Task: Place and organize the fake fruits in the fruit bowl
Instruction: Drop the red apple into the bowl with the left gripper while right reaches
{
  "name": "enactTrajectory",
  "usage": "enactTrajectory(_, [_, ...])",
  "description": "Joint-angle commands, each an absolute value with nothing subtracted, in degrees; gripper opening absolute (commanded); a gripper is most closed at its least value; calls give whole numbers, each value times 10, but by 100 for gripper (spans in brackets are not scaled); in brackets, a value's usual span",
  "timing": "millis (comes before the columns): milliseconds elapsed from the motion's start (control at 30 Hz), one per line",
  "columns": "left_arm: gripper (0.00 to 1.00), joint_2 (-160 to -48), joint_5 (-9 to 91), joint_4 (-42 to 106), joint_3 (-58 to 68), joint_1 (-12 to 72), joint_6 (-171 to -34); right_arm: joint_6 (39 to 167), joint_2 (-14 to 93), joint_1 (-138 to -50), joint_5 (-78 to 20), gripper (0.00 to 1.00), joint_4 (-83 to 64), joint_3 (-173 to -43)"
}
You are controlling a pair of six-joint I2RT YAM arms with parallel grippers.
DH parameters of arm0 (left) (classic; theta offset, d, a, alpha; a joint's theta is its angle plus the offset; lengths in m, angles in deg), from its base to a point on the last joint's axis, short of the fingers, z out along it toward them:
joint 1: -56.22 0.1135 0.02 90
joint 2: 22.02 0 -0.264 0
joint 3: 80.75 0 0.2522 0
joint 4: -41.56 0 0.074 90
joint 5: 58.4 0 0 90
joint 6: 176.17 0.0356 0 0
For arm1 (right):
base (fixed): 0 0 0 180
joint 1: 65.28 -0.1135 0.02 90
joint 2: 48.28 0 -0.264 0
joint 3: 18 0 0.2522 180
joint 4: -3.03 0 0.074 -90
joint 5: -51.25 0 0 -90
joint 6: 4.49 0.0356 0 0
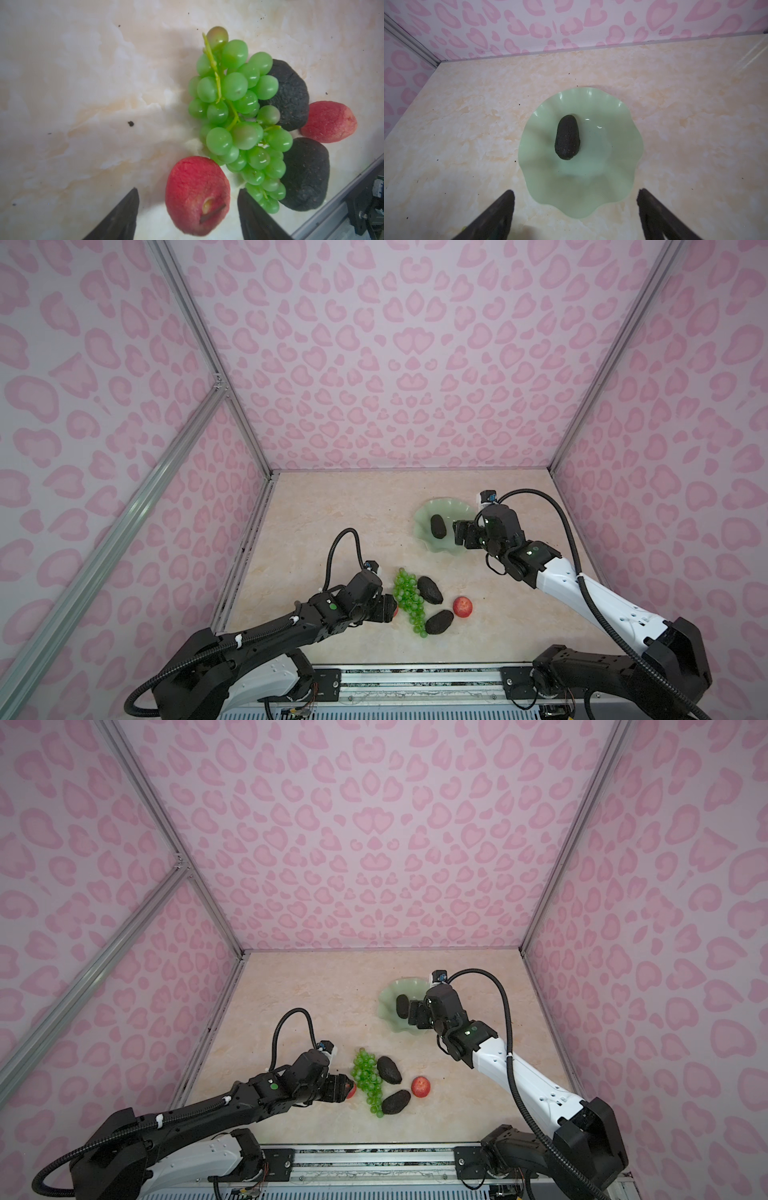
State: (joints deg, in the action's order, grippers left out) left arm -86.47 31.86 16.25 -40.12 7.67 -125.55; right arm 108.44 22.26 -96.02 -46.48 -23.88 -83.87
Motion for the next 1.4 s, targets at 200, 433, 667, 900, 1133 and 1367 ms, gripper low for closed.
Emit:
enactTrajectory(200, [63,-899,327,201,-410,77,-1268,1091,198,-961,-481,92,-226,-816])
enactTrajectory(433, [43,-889,321,172,-390,77,-1256,1095,187,-958,-489,92,-231,-802])
enactTrajectory(667, [41,-822,311,93,-281,79,-1198,1095,158,-958,-501,92,-248,-786])
enactTrajectory(900, [40,-1013,392,133,-67,95,-1104,1107,85,-955,-530,92,-285,-750])
enactTrajectory(1133, [39,-1255,446,115,168,101,-1052,1142,-5,-953,-519,90,-321,-685])
enactTrajectory(1367, [39,-1416,451,96,315,109,-1055,1164,-56,-952,-508,89,-353,-652])
